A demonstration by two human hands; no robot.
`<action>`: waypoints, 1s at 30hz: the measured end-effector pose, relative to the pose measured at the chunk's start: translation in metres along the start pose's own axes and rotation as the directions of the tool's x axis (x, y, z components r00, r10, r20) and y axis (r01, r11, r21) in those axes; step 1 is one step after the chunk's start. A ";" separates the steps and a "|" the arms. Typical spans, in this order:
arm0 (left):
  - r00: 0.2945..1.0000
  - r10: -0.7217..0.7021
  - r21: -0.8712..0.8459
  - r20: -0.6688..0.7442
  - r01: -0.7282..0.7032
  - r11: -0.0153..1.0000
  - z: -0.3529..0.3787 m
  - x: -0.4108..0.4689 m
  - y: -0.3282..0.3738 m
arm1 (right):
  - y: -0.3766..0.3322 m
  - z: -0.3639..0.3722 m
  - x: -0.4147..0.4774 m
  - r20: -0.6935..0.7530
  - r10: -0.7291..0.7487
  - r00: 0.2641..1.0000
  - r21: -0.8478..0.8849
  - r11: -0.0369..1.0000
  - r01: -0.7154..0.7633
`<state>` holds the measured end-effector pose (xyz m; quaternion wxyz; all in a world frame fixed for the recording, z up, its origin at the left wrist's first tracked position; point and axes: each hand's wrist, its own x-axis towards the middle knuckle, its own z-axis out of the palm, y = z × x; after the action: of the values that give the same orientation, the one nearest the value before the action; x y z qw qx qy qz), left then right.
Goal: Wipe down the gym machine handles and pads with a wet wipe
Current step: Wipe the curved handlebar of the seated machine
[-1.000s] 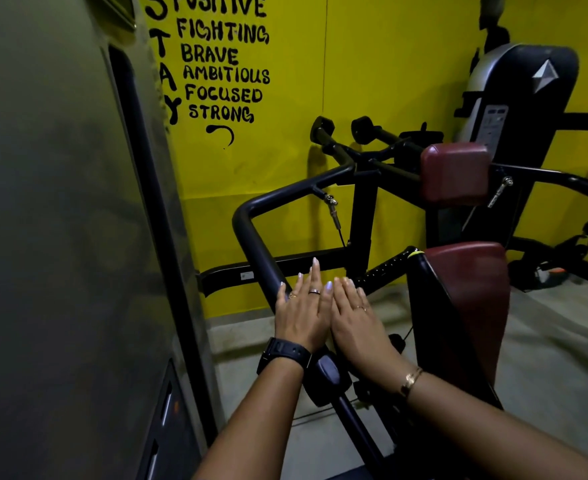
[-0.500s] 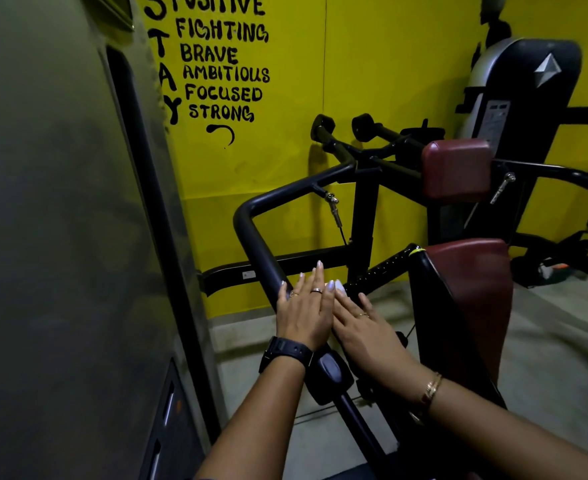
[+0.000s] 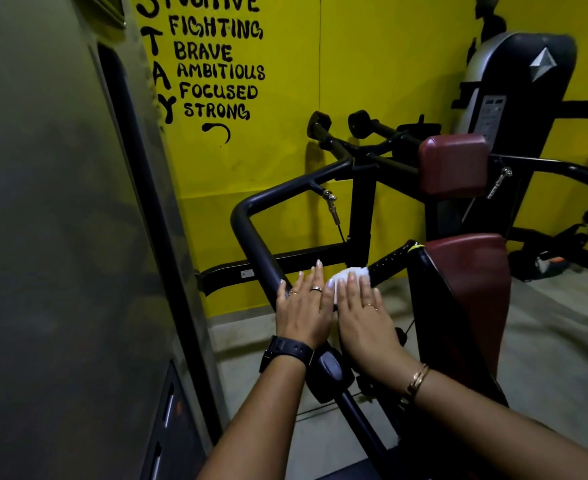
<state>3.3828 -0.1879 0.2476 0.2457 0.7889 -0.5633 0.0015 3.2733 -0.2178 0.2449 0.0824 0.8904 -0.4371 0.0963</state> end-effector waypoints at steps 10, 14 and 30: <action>0.999 -0.001 0.038 0.048 -0.001 0.999 0.000 0.000 0.000 | 0.041 -0.017 0.027 -0.087 0.147 0.985 -0.058 0.987 -0.152; 0.999 -0.009 0.043 0.047 0.007 0.999 0.000 0.002 0.000 | 0.015 -0.003 0.009 -0.024 0.143 0.989 -0.074 0.987 -0.144; 0.997 -0.009 0.104 0.078 0.001 0.995 -0.004 0.000 0.003 | 0.023 0.006 0.019 -0.058 0.105 0.993 -0.113 0.987 -0.111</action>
<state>3.3814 -0.1874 0.2522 0.1822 0.8014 -0.5696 -0.0008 3.2667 -0.2478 0.2448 0.1399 0.8564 -0.4873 0.0980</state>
